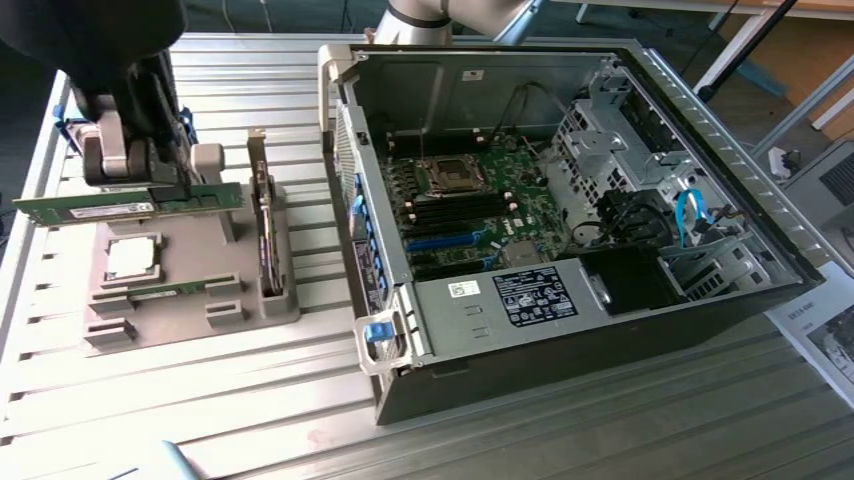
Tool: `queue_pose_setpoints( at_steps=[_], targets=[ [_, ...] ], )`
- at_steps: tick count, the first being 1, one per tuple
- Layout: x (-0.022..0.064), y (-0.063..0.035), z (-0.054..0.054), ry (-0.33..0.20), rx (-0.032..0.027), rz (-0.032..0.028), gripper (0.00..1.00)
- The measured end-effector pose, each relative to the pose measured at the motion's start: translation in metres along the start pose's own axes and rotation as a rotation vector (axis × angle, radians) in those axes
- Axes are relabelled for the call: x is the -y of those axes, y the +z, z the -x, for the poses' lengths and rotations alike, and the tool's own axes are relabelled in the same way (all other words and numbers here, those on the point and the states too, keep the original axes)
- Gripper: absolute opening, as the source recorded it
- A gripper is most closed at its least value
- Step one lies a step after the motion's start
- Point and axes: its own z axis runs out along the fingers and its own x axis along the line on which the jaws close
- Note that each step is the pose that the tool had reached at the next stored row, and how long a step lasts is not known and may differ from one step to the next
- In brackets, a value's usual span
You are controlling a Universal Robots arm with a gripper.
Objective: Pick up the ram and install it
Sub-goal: 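Pick up the ram and move it above insertion slot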
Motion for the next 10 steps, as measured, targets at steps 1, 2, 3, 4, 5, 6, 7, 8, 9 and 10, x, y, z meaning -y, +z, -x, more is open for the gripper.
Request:
queue_pose_setpoints(
  at_steps=[1, 2, 3, 4, 5, 6, 7, 8, 9, 10],
  targets=[
    [0.0023, 0.0000, 0.000, 0.000, 0.0000, 0.0004, 0.12],
    [0.0055, -0.0001, -0.001, 0.000, -0.0001, 0.0010, 0.12],
    [0.0083, 0.0000, -0.001, 0.000, 0.0000, 0.0015, 0.12],
    [0.0116, 0.0000, -0.002, 0.000, 0.0000, 0.0021, 0.12],
    [0.0179, -0.0001, -0.003, 0.000, 0.0000, 0.0034, 0.12],
    [0.0207, -0.0001, -0.003, 0.000, 0.0001, 0.0039, 0.12],
    [0.0263, -0.0002, -0.004, 0.000, 0.0000, 0.0052, 0.12],
    [0.0305, -0.0001, -0.005, 0.000, 0.0000, 0.0060, 0.12],
    [0.0334, -0.0002, -0.006, 0.000, 0.0000, 0.0066, 0.12],
    [0.0371, -0.0002, -0.006, 0.000, 0.0000, 0.0073, 0.12]
  ],
)
